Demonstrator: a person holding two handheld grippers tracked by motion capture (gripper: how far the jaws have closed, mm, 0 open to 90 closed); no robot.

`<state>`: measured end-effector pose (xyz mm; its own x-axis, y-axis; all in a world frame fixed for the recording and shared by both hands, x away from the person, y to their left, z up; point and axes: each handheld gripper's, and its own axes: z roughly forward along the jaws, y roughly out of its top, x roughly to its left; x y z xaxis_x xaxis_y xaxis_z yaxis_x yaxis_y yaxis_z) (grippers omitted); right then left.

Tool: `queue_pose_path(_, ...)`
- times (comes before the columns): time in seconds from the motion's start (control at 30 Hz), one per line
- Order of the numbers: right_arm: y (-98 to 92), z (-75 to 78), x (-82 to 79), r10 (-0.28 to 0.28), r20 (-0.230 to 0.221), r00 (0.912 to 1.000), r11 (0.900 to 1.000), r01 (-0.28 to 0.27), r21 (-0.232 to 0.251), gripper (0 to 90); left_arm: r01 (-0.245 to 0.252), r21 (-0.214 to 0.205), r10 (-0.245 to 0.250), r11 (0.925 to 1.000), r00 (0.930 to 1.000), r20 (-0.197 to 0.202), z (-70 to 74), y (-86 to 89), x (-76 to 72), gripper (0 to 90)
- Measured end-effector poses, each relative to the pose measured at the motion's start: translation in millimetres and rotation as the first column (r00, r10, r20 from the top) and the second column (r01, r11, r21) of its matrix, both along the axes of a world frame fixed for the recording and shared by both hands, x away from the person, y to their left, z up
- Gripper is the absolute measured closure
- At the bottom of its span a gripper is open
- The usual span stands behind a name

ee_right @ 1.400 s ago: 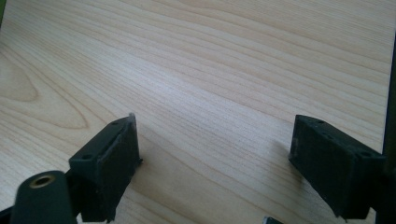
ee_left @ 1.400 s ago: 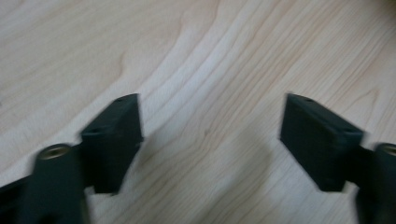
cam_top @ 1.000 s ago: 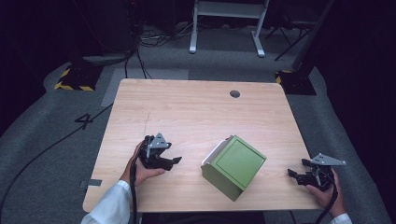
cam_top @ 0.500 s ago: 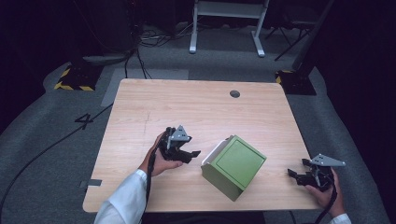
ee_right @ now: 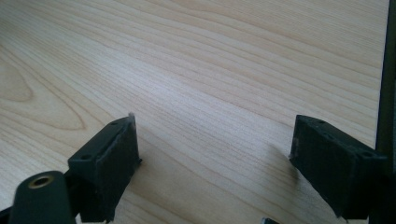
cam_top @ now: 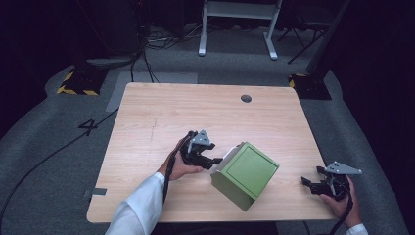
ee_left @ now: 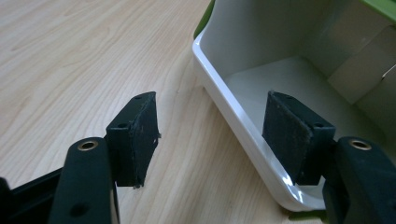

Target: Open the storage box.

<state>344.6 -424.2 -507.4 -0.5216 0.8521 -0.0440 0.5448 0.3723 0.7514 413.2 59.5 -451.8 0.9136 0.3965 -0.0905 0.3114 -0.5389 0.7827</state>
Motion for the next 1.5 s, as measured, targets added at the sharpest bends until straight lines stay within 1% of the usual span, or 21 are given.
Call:
queue_pose_path(0.03, 0.0, 0.0, 0.0, 0.0, 0.0, 1.0, 1.0, 0.0, 0.0, 15.3, 0.0, 0.0, 0.0, 1.0, 1.0, 0.0, 0.0, 0.0, 0.0, 35.9)
queue_pose_path(0.07, -0.2, 0.0, 0.1, 0.001, -0.001, 1.0, 1.0, -0.001, 0.001, 15.4, 0.004, 0.011, -0.004, 0.9999, 1.0, -0.001, -1.6, -2.3, 0.5, 35.9)
queue_pose_path(0.1, -0.8, 0.0, 0.4, 0.005, -0.003, 1.0, 1.0, -0.005, 0.002, 15.5, 0.012, 0.015, -0.012, 0.9998, 0.9998, -0.014, -5.3, -5.3, 2.1, 35.6)
queue_pose_path(0.13, -0.8, 0.0, 0.4, 0.005, -0.003, 1.0, 1.0, -0.005, 0.002, 15.5, 0.012, 0.015, -0.012, 0.9998, 0.9998, -0.014, -5.3, -5.3, 2.1, 35.6)
queue_pose_path(0.17, -0.5, 0.0, 0.2, 0.004, -0.002, 1.0, 1.0, -0.004, 0.002, 15.5, 0.02, 0.02, -0.019, 0.9996, 0.9994, -0.029, -7.7, -6.8, 3.1, 35.6)
queue_pose_path(0.33, -0.6, 0.0, 0.3, 0.004, -0.002, 1.0, 1.0, -0.004, 0.002, 15.5, 0.028, 0.023, -0.027, 0.9993, 0.999, -0.036, -10.4, -9.0, 4.9, 35.3)
queue_pose_path(0.37, -0.6, 0.0, 0.3, 0.004, -0.004, 1.0, 1.0, -0.004, 0.004, 15.5, 0.019, 0.036, -0.018, 0.9992, 0.9989, -0.044, -11.0, -11.2, 3.8, 35.2)
queue_pose_path(0.47, -0.3, 0.0, -0.1, 0.004, 0.0, 1.0, 1.0, -0.004, 0.0, 15.5, 0.036, 0.049, -0.033, 0.9982, 0.9982, -0.049, -13.1, -13.7, 3.2, 37.3)
queue_pose_path(0.5, -0.5, 0.0, 0.1, 0.005, 0.001, 1.0, 1.0, -0.005, 0.0, 15.5, 0.043, 0.056, -0.04, 0.9975, 0.9975, -0.058, -15.0, -15.0, 3.3, 37.3)
queue_pose_path(0.53, -0.8, 0.0, 0.4, 0.005, -0.005, 1.0, 1.0, -0.005, 0.004, 15.5, 0.061, 0.048, -0.057, 0.997, 0.9953, -0.078, -17.8, -15.3, 5.6, 39.2)
queue_pose_path(0.57, -0.8, 0.0, 0.5, 0.005, -0.005, 1.0, 1.0, -0.005, 0.004, 15.5, 0.064, 0.042, -0.06, 0.997, 0.9944, -0.087, -18.7, -14.1, 6.6, 40.4)
queue_pose_path(0.6, -0.8, 0.0, 0.5, 0.005, -0.005, 1.0, 1.0, -0.005, 0.004, 15.5, 0.064, 0.042, -0.06, 0.997, 0.9944, -0.087, -18.7, -14.1, 6.6, 41.1)
queue_pose_path(0.63, -0.6, 0.0, 0.2, 0.004, -0.002, 1.0, 1.0, -0.004, 0.001, 15.5, 0.063, 0.037, -0.059, 0.9973, 0.9935, -0.097, -19.0, -11.1, 8.0, 42.4)
queue_pose_path(0.87, -0.3, 0.0, -0.1, 0.004, 0.0, 1.0, 1.0, -0.004, 0.0, 15.5, 0.053, 0.047, -0.049, 0.9975, 0.9947, -0.09, -17.6, 0.3, 10.9, 53.1)
queue_pose_path(0.97, -0.4, 0.0, 0.2, 0.004, 0.0, 1.0, 1.0, -0.004, 0.001, 15.4, 0.054, 0.035, -0.05, 0.9979, 0.9937, -0.101, -19.5, 5.7, 14.4, 54.6)
queue_pose_path(1.03, -0.4, 0.0, 0.1, 0.003, 0.0, 1.0, 1.0, -0.003, 0.001, 15.4, 0.052, 0.029, -0.049, 0.9982, 0.9929, -0.108, -20.2, 8.6, 16.8, 57.4)
queue_pose_path(1.17, -0.3, 0.0, -0.1, 0.004, 0.0, 1.0, 1.0, -0.004, -0.001, 15.4, 0.047, 0.024, -0.044, 0.9986, 0.9929, -0.11, -21.4, 13.5, 19.8, 57.7)
queue_pose_path(1.23, -0.2, 0.0, -0.2, 0.003, 0.001, 1.0, 1.0, -0.003, -0.001, 15.4, 0.042, 0.01, -0.041, 0.9991, 0.9927, -0.114, -23.2, 16.6, 21.8, 58.4)
queue_pose_path(1.33, -0.1, 0.0, -0.2, 0.004, 0.004, 1.0, 1.0, -0.004, -0.003, 15.4, 0.044, 0.016, -0.042, 0.9989, 0.992, -0.119, -23.8, 20.5, 23.8, 58.4)
queue_pose_path(1.37, 0.0, 0.0, -0.4, 0.004, 0.005, 1.0, 1.0, -0.004, -0.005, 15.4, 0.04, 0.022, -0.037, 0.999, 0.9928, -0.114, -23.9, 22.3, 24.2, 58.4)
queue_pose_path(1.5, -0.1, 0.0, -0.2, 0.004, 0.004, 1.0, 1.0, -0.004, -0.003, 15.4, 0.02, 0.02, -0.018, 0.9996, 0.9929, -0.117, -24.8, 31.5, 27.4, 58.6)
